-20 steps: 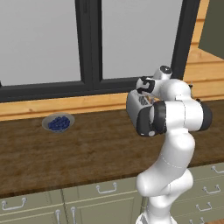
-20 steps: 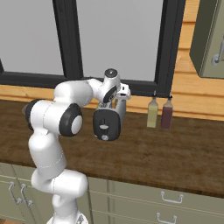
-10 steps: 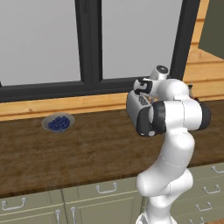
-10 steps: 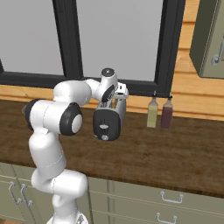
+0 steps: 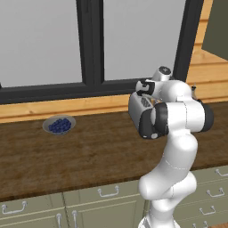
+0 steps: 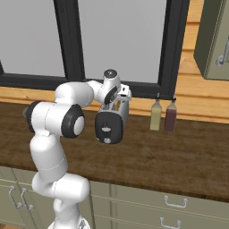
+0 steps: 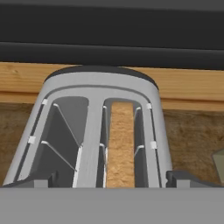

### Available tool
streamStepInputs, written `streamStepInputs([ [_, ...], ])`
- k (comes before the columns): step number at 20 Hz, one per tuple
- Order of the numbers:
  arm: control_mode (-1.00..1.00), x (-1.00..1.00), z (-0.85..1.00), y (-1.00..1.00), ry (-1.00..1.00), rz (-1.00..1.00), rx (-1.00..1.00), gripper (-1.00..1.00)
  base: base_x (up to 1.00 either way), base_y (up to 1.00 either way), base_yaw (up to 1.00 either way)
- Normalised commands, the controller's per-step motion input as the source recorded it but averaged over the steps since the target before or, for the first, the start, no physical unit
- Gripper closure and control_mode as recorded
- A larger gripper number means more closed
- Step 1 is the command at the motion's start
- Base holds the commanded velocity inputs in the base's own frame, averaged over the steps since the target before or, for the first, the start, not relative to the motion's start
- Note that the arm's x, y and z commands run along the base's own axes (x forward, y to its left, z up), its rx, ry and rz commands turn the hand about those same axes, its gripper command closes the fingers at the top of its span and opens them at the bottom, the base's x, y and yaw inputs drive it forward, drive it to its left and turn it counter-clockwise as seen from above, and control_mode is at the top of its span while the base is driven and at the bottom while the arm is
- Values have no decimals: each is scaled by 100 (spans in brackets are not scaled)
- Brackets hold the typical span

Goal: Start the toaster. Once the lever pops up, take the bread to the plate on the dining counter.

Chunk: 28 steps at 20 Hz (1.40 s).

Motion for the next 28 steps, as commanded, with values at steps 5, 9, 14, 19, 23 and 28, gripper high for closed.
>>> streamStepInputs([
  [5, -100, 0, -18, -3, 0, 0, 0, 100, 0, 0, 0],
  [9, -100, 0, -14, -14, 0, 0, 0, 100, 0, 0, 0],
  [14, -100, 0, -8, -1, 0, 0, 0, 100, 0, 0, 0],
  [19, -100, 0, 0, 0, 0, 0, 0, 100, 0, 0, 0],
  [23, -100, -5, 28, 0, 0, 0, 0, 100, 0, 0, 0],
  [28, -100, -6, 49, 4, 0, 0, 0, 100, 0, 0, 0],
])
